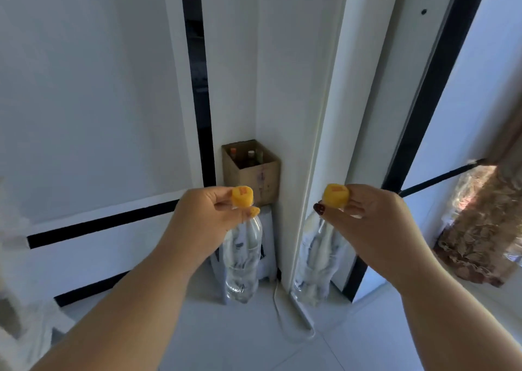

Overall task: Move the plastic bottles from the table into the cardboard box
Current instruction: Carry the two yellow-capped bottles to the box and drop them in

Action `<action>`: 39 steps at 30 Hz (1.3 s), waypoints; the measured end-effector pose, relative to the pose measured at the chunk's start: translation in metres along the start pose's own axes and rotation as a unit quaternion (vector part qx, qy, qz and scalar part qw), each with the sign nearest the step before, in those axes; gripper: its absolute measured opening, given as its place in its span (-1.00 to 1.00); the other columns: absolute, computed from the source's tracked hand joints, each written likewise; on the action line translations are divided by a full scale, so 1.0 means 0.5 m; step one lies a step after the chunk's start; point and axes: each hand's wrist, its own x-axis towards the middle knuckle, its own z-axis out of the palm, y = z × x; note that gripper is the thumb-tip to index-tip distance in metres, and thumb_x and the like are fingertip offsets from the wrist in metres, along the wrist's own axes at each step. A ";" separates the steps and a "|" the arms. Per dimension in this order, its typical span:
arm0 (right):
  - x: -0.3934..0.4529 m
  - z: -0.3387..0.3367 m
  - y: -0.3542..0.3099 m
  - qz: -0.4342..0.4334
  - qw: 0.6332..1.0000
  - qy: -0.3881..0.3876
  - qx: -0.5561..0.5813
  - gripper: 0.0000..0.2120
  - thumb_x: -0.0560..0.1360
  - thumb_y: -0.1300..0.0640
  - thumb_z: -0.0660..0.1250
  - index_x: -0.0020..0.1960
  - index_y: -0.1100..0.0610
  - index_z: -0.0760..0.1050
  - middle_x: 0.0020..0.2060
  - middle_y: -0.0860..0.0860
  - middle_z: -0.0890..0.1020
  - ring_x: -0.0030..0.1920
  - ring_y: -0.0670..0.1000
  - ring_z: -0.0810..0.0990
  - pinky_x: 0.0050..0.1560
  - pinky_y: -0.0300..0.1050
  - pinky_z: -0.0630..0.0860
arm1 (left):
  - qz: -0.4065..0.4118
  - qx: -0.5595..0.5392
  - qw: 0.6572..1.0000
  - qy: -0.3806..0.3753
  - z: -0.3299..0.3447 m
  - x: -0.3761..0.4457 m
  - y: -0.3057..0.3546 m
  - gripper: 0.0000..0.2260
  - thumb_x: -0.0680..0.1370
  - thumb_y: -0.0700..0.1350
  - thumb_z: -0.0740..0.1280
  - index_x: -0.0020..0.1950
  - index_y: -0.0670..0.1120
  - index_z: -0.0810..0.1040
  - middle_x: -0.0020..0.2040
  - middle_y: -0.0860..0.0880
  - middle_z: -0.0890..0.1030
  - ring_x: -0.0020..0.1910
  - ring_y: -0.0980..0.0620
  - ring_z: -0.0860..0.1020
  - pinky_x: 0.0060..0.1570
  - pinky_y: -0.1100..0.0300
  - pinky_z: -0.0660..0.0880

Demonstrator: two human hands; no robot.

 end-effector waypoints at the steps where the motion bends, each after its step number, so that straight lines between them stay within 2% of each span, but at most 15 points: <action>1: 0.049 0.004 0.014 -0.010 1.000 -0.006 0.005 -0.84 0.40 -0.05 0.49 -0.05 -0.05 0.67 -0.14 -0.18 0.72 -0.04 -0.18 0.66 -0.01 -0.23 0.54 | 0.000 0.006 1.000 0.010 0.010 0.040 -0.002 -0.74 0.36 -0.07 0.58 0.04 0.04 0.72 -0.13 0.17 0.76 -0.21 0.36 0.66 -0.09 0.37 0.52; 3: 0.166 0.011 0.034 -0.025 0.999 -0.034 0.009 -0.86 0.41 -0.06 0.49 -0.05 -0.08 0.66 -0.17 -0.21 0.70 -0.10 -0.27 0.62 -0.16 -0.36 0.44 | -0.005 0.012 0.999 0.040 0.033 0.138 -0.001 -0.73 0.35 -0.04 0.58 0.04 0.05 0.73 -0.12 0.17 0.76 -0.16 0.32 0.67 -0.03 0.30 0.53; 5: 0.267 0.019 0.045 -0.038 0.998 -0.053 0.013 -0.87 0.42 -0.08 0.47 -0.06 -0.11 0.63 -0.18 -0.24 0.67 -0.11 -0.33 0.58 -0.20 -0.41 0.39 | -0.001 0.023 0.998 0.062 0.049 0.223 0.003 -0.75 0.35 -0.03 0.58 0.02 0.06 0.73 -0.14 0.17 0.75 -0.13 0.31 0.66 -0.03 0.34 0.51; 7: 0.382 0.036 0.055 -0.045 0.997 -0.062 0.014 -0.88 0.42 -0.09 0.46 -0.08 -0.12 0.62 -0.18 -0.24 0.66 -0.09 -0.31 0.58 -0.19 -0.38 0.41 | -0.002 0.031 0.996 0.080 0.065 0.325 0.005 -0.78 0.37 -0.05 0.57 0.01 0.06 0.73 -0.16 0.18 0.75 -0.13 0.35 0.65 -0.08 0.41 0.47; 11: 0.570 0.098 0.071 -0.070 0.996 -0.052 0.009 -0.81 0.41 -0.09 0.47 -0.03 -0.05 0.64 -0.13 -0.16 0.70 -0.03 -0.13 0.65 -0.01 -0.13 0.55 | 0.012 0.039 0.993 0.107 0.079 0.502 -0.003 -0.79 0.40 -0.03 0.55 0.03 0.09 0.71 -0.14 0.18 0.73 -0.12 0.33 0.65 -0.07 0.41 0.47; 15: 0.753 0.184 0.088 -0.073 0.996 -0.056 0.007 -0.90 0.43 -0.06 0.46 -0.09 -0.08 0.61 -0.16 -0.21 0.66 -0.06 -0.20 0.62 -0.17 -0.27 0.46 | 0.029 0.032 0.990 0.136 0.076 0.695 -0.042 -0.77 0.40 -0.03 0.56 0.04 0.07 0.72 -0.13 0.17 0.74 -0.12 0.33 0.66 -0.02 0.37 0.51; 18: 0.880 0.252 0.101 -0.079 0.996 -0.048 0.003 -0.90 0.43 -0.05 0.45 -0.12 -0.06 0.60 -0.18 -0.18 0.67 -0.10 -0.17 0.62 -0.21 -0.24 0.45 | 0.046 0.031 0.990 0.132 0.068 0.831 -0.079 -0.77 0.41 -0.06 0.55 0.06 0.05 0.72 -0.10 0.14 0.74 -0.05 0.22 0.68 0.08 0.29 0.53; 20: 0.980 0.304 0.108 -0.077 0.996 -0.043 -0.006 -0.89 0.43 -0.06 0.45 -0.16 -0.04 0.58 -0.20 -0.13 0.67 -0.13 -0.11 0.62 -0.24 -0.19 0.43 | 0.052 0.032 0.991 0.122 0.056 0.938 -0.105 -0.79 0.41 -0.06 0.55 0.02 0.10 0.70 -0.09 0.18 0.73 -0.04 0.26 0.67 0.06 0.35 0.52; 23: 1.098 0.370 0.117 -0.066 0.997 -0.036 -0.001 -0.86 0.43 -0.07 0.45 -0.12 -0.02 0.60 -0.18 -0.11 0.68 -0.11 -0.07 0.63 -0.19 -0.16 0.44 | 0.055 0.046 0.992 0.100 0.046 1.069 -0.138 -0.80 0.41 -0.06 0.56 0.00 0.14 0.69 -0.12 0.28 0.69 -0.11 0.44 0.61 -0.12 0.59 0.45; 26: 1.212 0.440 0.142 -0.047 0.998 -0.037 0.008 -0.84 0.44 -0.08 0.42 -0.11 0.01 0.61 -0.17 -0.11 0.67 -0.09 -0.08 0.63 -0.11 -0.10 0.51 | 0.057 0.084 0.991 0.084 0.051 1.191 -0.182 -0.83 0.43 -0.05 0.54 -0.05 0.17 0.66 -0.16 0.35 0.62 -0.16 0.55 0.54 -0.19 0.67 0.36; 30: 1.329 0.547 0.217 -0.021 0.998 -0.053 0.001 -0.83 0.46 -0.02 0.41 -0.14 0.08 0.58 -0.20 -0.03 0.66 -0.12 -0.01 0.63 -0.10 -0.06 0.51 | 0.041 0.139 0.986 0.080 0.079 1.315 -0.266 -0.87 0.46 -0.01 0.50 -0.01 0.05 0.70 -0.17 0.27 0.62 -0.13 0.38 0.57 -0.14 0.51 0.42; 32: 1.376 0.601 0.262 0.000 0.997 -0.072 -0.014 -0.84 0.46 0.00 0.41 -0.15 0.09 0.57 -0.25 -0.02 0.64 -0.17 0.01 0.61 -0.18 -0.10 0.49 | 0.003 0.149 0.986 0.074 0.101 1.362 -0.317 -0.85 0.47 0.00 0.48 -0.03 -0.04 0.70 -0.13 0.11 0.69 -0.08 0.22 0.61 -0.02 0.26 0.54; 34: 1.409 0.650 0.308 0.019 0.995 -0.093 -0.031 -0.87 0.45 0.01 0.42 -0.16 0.07 0.56 -0.29 -0.06 0.60 -0.21 0.00 0.57 -0.28 -0.22 0.42 | -0.035 0.155 0.986 0.056 0.123 1.394 -0.372 -0.87 0.47 0.01 0.48 -0.05 -0.02 0.69 -0.12 0.04 0.70 -0.07 0.13 0.62 0.03 0.07 0.59; 36: 1.430 0.700 0.359 0.043 0.991 -0.122 -0.043 -0.88 0.47 0.02 0.41 -0.15 0.05 0.55 -0.29 -0.07 0.58 -0.21 0.01 0.55 -0.31 -0.25 0.38 | -0.071 0.169 0.982 0.040 0.143 1.422 -0.436 -0.87 0.45 0.01 0.49 -0.05 0.03 0.67 -0.13 0.06 0.68 -0.09 0.12 0.62 0.02 0.05 0.60; 39: 1.451 0.776 0.431 0.058 0.983 -0.160 -0.072 -0.89 0.48 0.02 0.39 -0.13 0.05 0.55 -0.22 0.02 0.64 -0.16 0.09 0.60 -0.21 -0.06 0.54 | -0.120 0.209 0.970 0.021 0.170 1.459 -0.530 -0.88 0.45 -0.01 0.50 -0.05 0.04 0.64 -0.16 0.09 0.64 -0.15 0.19 0.58 -0.05 0.20 0.57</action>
